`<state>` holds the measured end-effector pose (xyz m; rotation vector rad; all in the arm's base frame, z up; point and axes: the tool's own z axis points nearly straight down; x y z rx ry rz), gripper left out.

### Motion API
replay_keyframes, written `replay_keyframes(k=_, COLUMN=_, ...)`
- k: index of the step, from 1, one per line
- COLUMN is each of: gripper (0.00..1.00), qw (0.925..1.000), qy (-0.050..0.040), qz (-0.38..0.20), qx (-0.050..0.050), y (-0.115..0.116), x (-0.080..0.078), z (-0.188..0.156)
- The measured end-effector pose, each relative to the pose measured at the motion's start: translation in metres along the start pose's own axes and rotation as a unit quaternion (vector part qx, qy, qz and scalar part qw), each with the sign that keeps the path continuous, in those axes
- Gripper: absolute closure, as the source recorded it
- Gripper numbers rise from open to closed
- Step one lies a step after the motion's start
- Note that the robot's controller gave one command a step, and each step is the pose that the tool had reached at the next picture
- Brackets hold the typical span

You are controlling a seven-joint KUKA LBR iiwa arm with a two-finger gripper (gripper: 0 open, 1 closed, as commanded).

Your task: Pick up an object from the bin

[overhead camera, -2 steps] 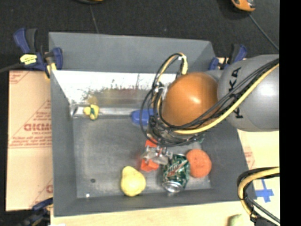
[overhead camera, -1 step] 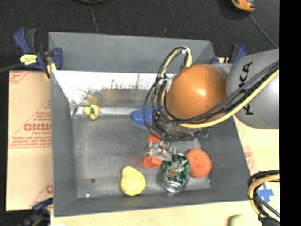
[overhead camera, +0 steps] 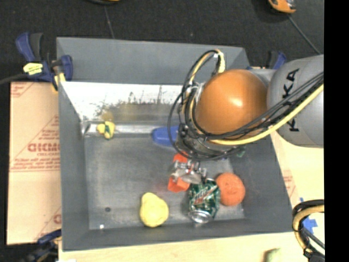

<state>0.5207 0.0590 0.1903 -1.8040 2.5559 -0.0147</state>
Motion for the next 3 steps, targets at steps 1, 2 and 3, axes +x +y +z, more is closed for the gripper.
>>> replay_keyframes(k=1, gripper=1.0, qw=1.0, qy=0.0002, qz=0.0, qx=-0.001, y=0.0, x=0.0, z=-0.012)
replay_keyframes(k=2, gripper=1.0, qw=1.0, qy=-0.0001, qz=0.001, qx=-0.001, y=0.0, x=0.0, z=-0.026)
replay_keyframes(k=3, gripper=1.0, qw=1.0, qy=-0.0011, qz=0.002, qx=0.001, y=-0.001, x=0.0, z=-0.036)
